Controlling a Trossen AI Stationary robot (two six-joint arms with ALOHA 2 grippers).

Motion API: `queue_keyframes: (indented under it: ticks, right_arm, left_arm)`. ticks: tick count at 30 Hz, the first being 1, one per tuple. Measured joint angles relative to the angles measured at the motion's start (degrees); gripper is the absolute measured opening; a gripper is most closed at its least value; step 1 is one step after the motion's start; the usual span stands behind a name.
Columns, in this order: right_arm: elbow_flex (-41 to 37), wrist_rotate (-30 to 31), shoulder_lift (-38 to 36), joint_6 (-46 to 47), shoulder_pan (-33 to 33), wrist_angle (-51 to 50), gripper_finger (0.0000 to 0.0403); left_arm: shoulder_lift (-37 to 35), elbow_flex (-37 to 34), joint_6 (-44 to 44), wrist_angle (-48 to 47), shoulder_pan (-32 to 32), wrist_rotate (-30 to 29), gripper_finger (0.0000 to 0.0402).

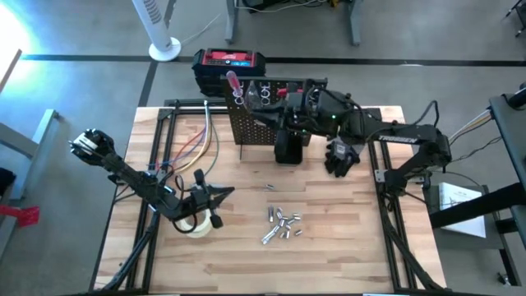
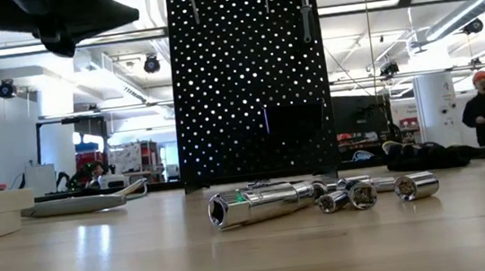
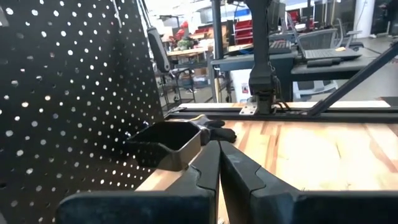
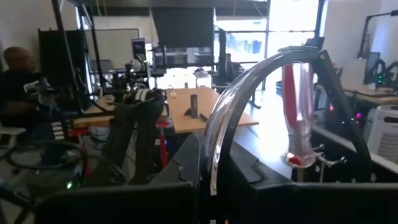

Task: Hang tools onto peg board
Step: Hang the black safety glasses on the peg board

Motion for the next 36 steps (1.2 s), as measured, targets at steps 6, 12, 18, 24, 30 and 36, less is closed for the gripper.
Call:
queue_keyframes:
  ticks: [6, 12, 18, 24, 30, 36]
  right_arm:
    - [0.2, 0.09, -1.06, -0.39, -0.38, -0.02, 0.0018]
    - [0.22, 0.2, -1.88, -0.14, -1.52, -0.37, 0.0018]
    - [0.22, 0.39, -1.23, 0.69, -2.17, -0.83, 0.0018]
    - [0.33, 2.19, -1.04, 2.22, -2.1, -1.15, 0.0018]
    - [0.38, 7.3, -1.04, 4.46, -1.14, -1.15, 0.0018]
    - [-0.02, 12.79, -0.78, 6.87, 0.64, -1.06, 0.0018]
  left_arm:
    - [0.0, -0.8, -0.5, 0.48, 0.0, -0.01, 0.0]
    - [0.0, -0.8, -0.14, 1.36, 0.0, -0.02, 0.0]
    - [0.0, -0.8, -0.7, 1.55, 0.0, -0.02, 0.0]
    - [0.0, -0.8, -0.81, 1.53, 0.0, -0.02, 0.0]
    - [0.0, -0.8, -0.37, 1.63, 0.0, -0.02, 0.0]
    - [0.0, -0.8, -0.2, 1.75, 0.0, -0.02, 0.0]
